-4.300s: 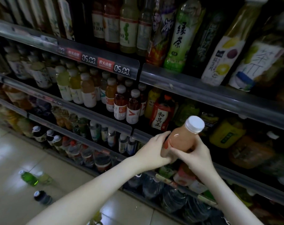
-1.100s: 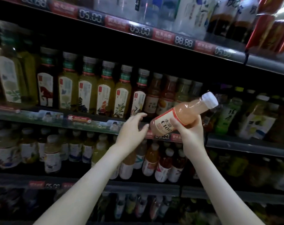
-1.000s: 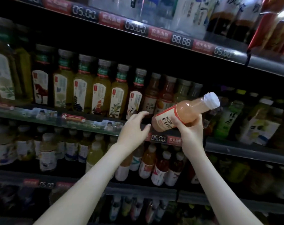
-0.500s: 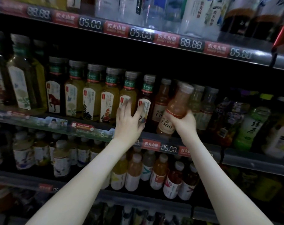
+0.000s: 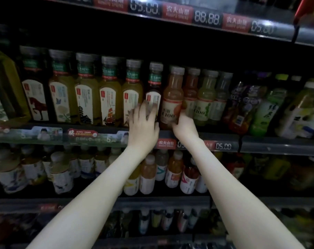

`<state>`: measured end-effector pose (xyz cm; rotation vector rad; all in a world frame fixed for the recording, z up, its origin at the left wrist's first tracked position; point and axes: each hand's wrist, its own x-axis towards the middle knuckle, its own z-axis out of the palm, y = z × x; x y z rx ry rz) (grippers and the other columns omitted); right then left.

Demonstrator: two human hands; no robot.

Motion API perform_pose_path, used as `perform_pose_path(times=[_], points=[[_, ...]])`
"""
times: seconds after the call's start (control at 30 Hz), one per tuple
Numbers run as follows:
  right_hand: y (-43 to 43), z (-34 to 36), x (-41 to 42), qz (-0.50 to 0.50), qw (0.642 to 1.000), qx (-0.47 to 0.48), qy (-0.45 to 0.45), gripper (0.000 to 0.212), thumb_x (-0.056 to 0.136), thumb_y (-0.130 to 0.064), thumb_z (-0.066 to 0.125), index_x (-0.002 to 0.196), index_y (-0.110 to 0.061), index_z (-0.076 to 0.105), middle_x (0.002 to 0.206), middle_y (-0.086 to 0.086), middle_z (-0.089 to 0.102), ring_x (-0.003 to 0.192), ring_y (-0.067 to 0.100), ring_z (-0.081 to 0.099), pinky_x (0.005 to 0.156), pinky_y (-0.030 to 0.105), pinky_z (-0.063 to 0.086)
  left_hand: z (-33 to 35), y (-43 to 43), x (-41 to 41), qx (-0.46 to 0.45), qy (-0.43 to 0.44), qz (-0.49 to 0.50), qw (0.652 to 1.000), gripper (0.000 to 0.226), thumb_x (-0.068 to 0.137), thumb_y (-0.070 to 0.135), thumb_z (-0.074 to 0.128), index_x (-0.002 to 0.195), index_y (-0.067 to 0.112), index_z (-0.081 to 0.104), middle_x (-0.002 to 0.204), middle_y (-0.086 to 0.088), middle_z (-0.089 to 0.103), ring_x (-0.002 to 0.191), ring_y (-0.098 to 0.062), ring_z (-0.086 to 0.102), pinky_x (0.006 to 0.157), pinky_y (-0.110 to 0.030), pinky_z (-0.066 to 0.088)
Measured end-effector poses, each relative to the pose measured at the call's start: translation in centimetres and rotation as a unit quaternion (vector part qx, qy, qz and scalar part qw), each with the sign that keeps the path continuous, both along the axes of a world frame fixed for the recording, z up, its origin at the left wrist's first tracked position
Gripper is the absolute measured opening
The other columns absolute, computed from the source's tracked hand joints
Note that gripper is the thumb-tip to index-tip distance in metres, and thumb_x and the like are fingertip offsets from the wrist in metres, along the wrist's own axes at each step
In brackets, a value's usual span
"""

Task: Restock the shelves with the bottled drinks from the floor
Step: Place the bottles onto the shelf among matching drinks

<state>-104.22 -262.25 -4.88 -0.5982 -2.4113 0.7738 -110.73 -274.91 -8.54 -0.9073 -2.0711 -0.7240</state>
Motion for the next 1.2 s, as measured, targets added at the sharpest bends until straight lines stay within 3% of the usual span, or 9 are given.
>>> perform_pose_path(times=[0.17, 0.27, 0.4, 0.53, 0.77, 0.83, 0.9, 1.0, 1.2], points=[[-1.5, -6.4, 4.8, -0.011, 0.967, 0.193, 0.169, 0.040, 0.096, -0.012, 0.052, 0.134, -0.002, 0.048, 0.130, 0.015, 0.056, 0.122, 0.027, 0.049, 0.104, 0.032, 0.037, -6.1, -1.2, 1.9, -0.064, 0.046, -0.035, 0.996, 0.050, 0.091, 0.026, 0.042, 0.138, 0.009, 0.046, 0.144, -0.022, 0.042, 0.136, -0.036, 0.033, 0.110, -0.063, 0.015], [-1.7, -12.7, 7.0, 0.001, 0.961, 0.246, 0.128, 0.041, 0.092, -0.011, 0.055, 0.131, -0.001, 0.051, 0.127, 0.016, 0.055, 0.121, 0.027, 0.047, 0.106, 0.036, 0.037, -10.6, -2.3, 3.1, -0.123, 0.055, -0.043, 0.990, 0.066, 0.086, 0.027, 0.057, 0.147, 0.014, 0.035, 0.155, -0.020, 0.024, 0.144, -0.035, 0.016, 0.112, -0.061, 0.005], [-2.0, -18.7, 8.6, 0.011, 0.991, 0.127, -0.029, 0.057, 0.092, -0.007, 0.056, 0.145, -0.010, 0.036, 0.141, 0.015, 0.040, 0.131, 0.026, 0.031, 0.109, 0.043, 0.036, -15.2, -3.6, 3.7, -0.210, -0.003, -0.036, 0.977, 0.086, 0.069, 0.022, 0.076, 0.147, 0.016, 0.037, 0.153, -0.022, 0.026, 0.141, -0.038, 0.019, 0.111, -0.060, 0.013], [-2.4, -21.2, 7.4, 0.058, 0.988, 0.034, -0.137, 0.061, 0.100, -0.017, 0.047, 0.153, -0.018, 0.016, 0.155, 0.006, 0.021, 0.143, 0.020, 0.017, 0.110, 0.028, 0.027, -18.6, -5.2, 2.6, -0.265, -0.107, 0.031, 0.958, 0.085, 0.057, 0.025, 0.085, 0.135, 0.016, 0.052, 0.137, -0.024, 0.047, 0.127, -0.039, 0.036, 0.102, -0.065, 0.031], [-4.2, -22.6, 0.7, 0.096, 0.990, -0.092, -0.042, 0.079, 0.091, -0.017, 0.063, 0.151, -0.023, 0.013, 0.147, -0.006, 0.030, 0.136, 0.009, 0.030, 0.108, 0.021, 0.025, -21.0, -9.3, 0.0, -0.258, -0.167, 0.076, 0.949, 0.080, 0.063, 0.018, 0.080, 0.136, 0.016, 0.048, 0.141, -0.028, 0.036, 0.131, -0.045, 0.028, 0.101, -0.070, 0.024], [-4.3, -22.1, -1.5, 0.087, 0.988, -0.124, -0.038, 0.056, 0.091, -0.022, 0.063, 0.140, -0.020, 0.034, 0.132, -0.002, 0.048, 0.120, 0.012, 0.048, 0.092, 0.014, 0.037, -20.6, -10.0, -0.6, -0.229, -0.196, 0.072, 0.951, 0.077, 0.071, 0.015, 0.075, 0.140, 0.019, 0.041, 0.146, -0.029, 0.027, 0.131, -0.053, 0.027, 0.102, -0.069, 0.026], [-4.2, -21.7, -3.1, 0.073, 0.983, -0.152, -0.070, 0.022, 0.094, -0.028, 0.060, 0.112, -0.026, 0.047, 0.109, -0.001, 0.053, 0.093, 0.011, 0.053, 0.065, 0.016, 0.035, -20.3, -10.3, -1.0, -0.209, -0.264, 0.043, 0.941, 0.070, 0.088, 0.015, 0.059, 0.149, 0.026, 0.025, 0.154, -0.027, 0.004, 0.136, -0.053, 0.018, 0.105, -0.056, 0.032], [-3.6, -22.4, -4.3, 0.048, 0.987, -0.133, -0.070, 0.048, 0.087, -0.039, 0.067, 0.123, -0.019, 0.042, 0.108, -0.006, 0.050, 0.093, 0.011, 0.050, 0.075, 0.025, 0.039, -20.2, -10.0, -0.7, -0.179, -0.330, 0.010, 0.927, 0.067, 0.097, 0.022, 0.045, 0.152, 0.033, 0.008, 0.155, -0.017, -0.021, 0.142, -0.047, 0.004, 0.105, -0.046, 0.035], [-3.5, -23.7, -4.1, -0.005, 0.990, -0.122, -0.077, 0.059, 0.087, -0.045, 0.063, 0.129, -0.010, 0.039, 0.104, 0.003, 0.057, 0.092, 0.023, 0.059, 0.073, 0.032, 0.046, -20.6, -7.6, 0.2, -0.125, -0.342, 0.050, 0.930, 0.069, 0.095, 0.040, 0.049, 0.152, 0.027, 0.014, 0.154, -0.021, -0.021, 0.141, -0.048, -0.003, 0.112, -0.054, 0.028]])
